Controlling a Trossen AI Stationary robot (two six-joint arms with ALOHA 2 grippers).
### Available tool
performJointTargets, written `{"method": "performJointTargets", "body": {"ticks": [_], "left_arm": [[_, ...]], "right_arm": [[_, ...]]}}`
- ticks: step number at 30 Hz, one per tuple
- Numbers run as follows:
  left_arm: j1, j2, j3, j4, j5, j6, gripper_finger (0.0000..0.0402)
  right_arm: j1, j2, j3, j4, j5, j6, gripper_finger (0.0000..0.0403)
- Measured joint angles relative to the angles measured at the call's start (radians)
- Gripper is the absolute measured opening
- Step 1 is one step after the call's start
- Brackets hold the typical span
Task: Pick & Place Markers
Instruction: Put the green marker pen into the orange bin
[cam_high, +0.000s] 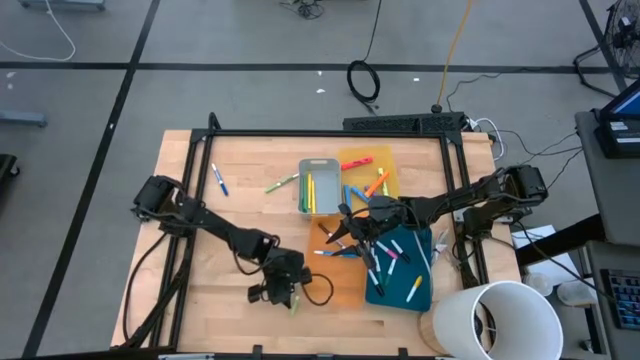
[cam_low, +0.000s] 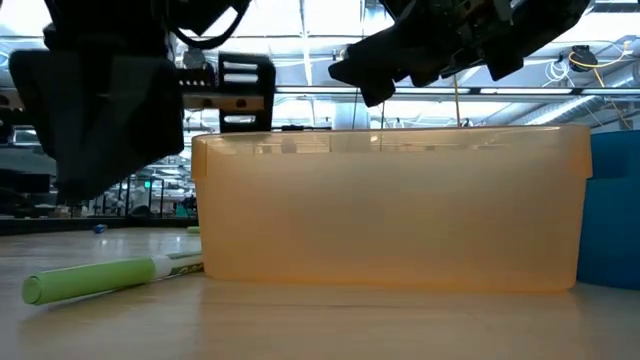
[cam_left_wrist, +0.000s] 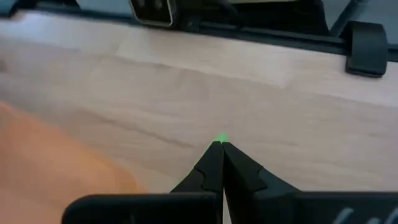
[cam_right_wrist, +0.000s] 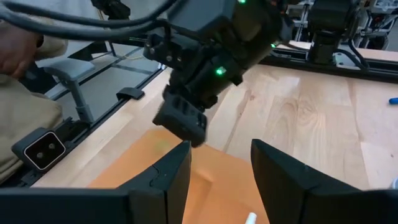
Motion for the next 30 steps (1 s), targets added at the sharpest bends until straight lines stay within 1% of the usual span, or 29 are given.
{"method": "performJointTargets", "body": {"ticks": [2,3,5,7,9,11,14,16,19,21,23,28,30], "left_arm": [[0.004,0.000,-0.002,-0.011,-0.018,-0.031,0.0001],[0.001,0.000,-0.002,-0.017,-0.043,-0.055,0.0001],[-0.018,-0.015,-0.003,-0.048,-0.134,-0.127,0.0001],[-0.053,-0.042,-0.003,-0.082,-0.261,-0.213,0.0001],[-0.103,-0.089,-0.003,-0.153,-0.400,-0.285,0.0003],[-0.156,-0.127,0.000,-0.164,-0.533,-0.361,0.0003],[-0.237,-0.179,0.001,-0.206,-0.780,-0.524,0.0001],[-0.275,-0.183,0.013,-0.230,-0.923,-0.608,0.0002],[-0.331,-0.174,0.060,-0.354,-1.097,-0.656,0.0006],[-0.348,-0.149,0.119,-0.391,-1.165,-0.685,0.0006],[-0.356,-0.123,0.170,-0.481,-1.197,-0.724,0.0003],[-0.366,-0.012,0.345,-0.680,-1.194,-0.820,0.0007],[-0.373,0.051,0.421,-0.755,-1.152,-0.827,0.0007]], "right_arm": [[0.000,0.000,0.000,-0.005,0.000,0.001,0.0155],[0.000,0.000,0.000,-0.008,0.000,0.007,0.0155],[0.000,0.000,0.000,-0.020,0.000,0.008,0.0155],[0.000,0.000,0.000,-0.034,0.000,0.008,0.0155],[0.000,0.000,0.000,-0.043,0.000,0.004,0.0155],[0.000,0.000,0.000,-0.045,0.000,0.000,0.0155],[0.000,0.000,0.000,-0.046,0.000,-0.009,0.0155],[0.000,0.000,0.000,-0.044,0.000,-0.019,0.0155],[0.000,0.000,0.000,-0.031,0.000,-0.024,0.0155],[0.000,0.000,0.000,-0.030,0.000,-0.025,0.0155],[-0.001,0.000,0.000,-0.030,0.000,-0.019,0.0155],[-0.001,0.000,0.000,-0.024,0.000,0.006,0.0155],[-0.001,0.000,0.000,-0.021,0.000,0.009,0.0155]]}}
